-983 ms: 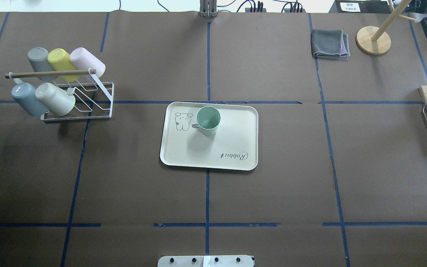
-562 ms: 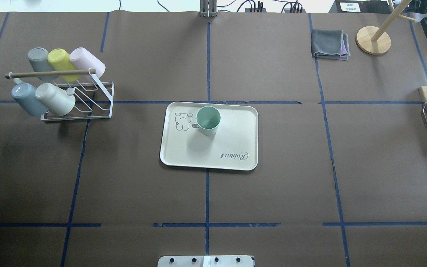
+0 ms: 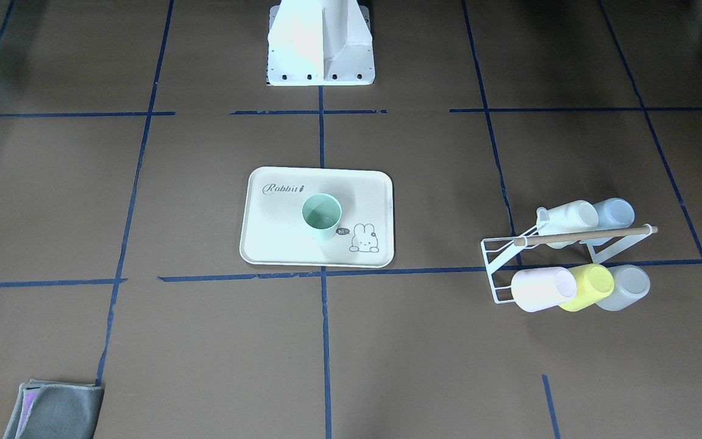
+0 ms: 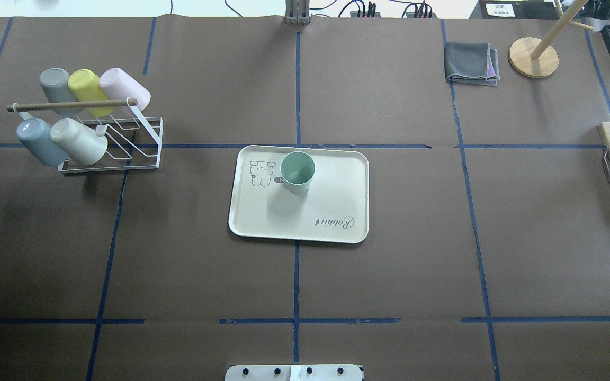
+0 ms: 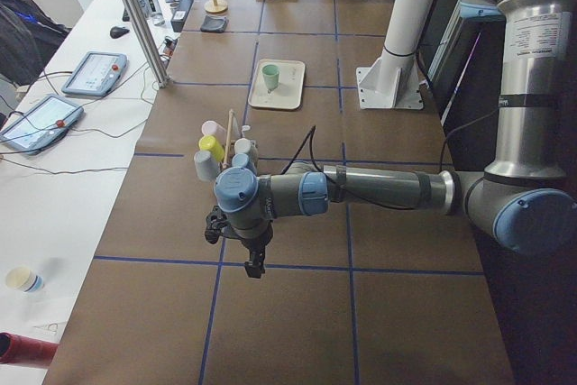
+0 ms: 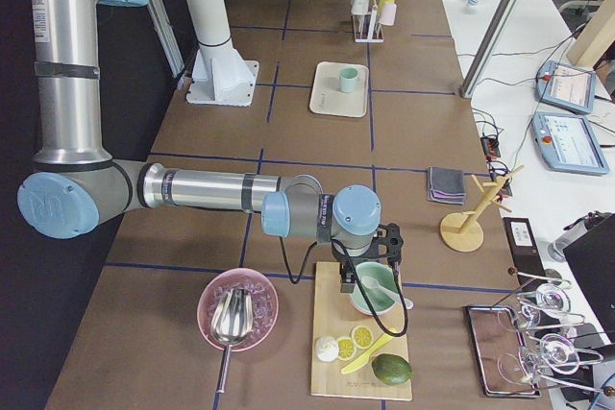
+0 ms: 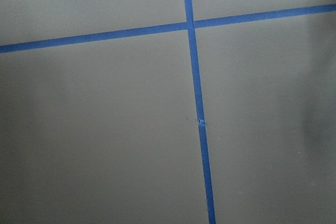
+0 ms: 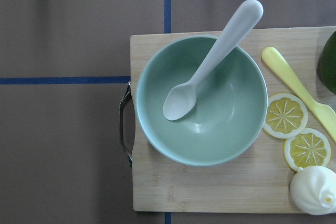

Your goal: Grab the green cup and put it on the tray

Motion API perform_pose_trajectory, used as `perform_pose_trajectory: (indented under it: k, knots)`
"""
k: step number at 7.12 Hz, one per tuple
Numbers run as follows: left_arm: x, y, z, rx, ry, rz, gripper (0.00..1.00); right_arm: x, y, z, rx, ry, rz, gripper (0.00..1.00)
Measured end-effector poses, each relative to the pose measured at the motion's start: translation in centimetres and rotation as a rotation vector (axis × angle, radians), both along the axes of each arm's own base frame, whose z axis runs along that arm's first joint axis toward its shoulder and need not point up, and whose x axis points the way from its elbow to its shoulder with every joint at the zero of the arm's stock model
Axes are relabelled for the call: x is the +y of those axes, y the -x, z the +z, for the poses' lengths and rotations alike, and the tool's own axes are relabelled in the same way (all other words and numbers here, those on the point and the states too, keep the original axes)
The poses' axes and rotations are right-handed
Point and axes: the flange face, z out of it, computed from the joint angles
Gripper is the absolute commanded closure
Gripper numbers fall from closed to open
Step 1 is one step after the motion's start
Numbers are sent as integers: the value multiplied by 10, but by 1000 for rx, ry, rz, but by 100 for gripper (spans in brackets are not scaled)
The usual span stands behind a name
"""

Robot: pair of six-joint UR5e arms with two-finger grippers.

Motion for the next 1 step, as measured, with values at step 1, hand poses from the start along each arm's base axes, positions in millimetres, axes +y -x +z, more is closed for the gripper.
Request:
perform_pose_trajectory:
  k: [1]
  knots:
    - [0,0,0,0,0,0,0,0,0,0,0,0,0,0]
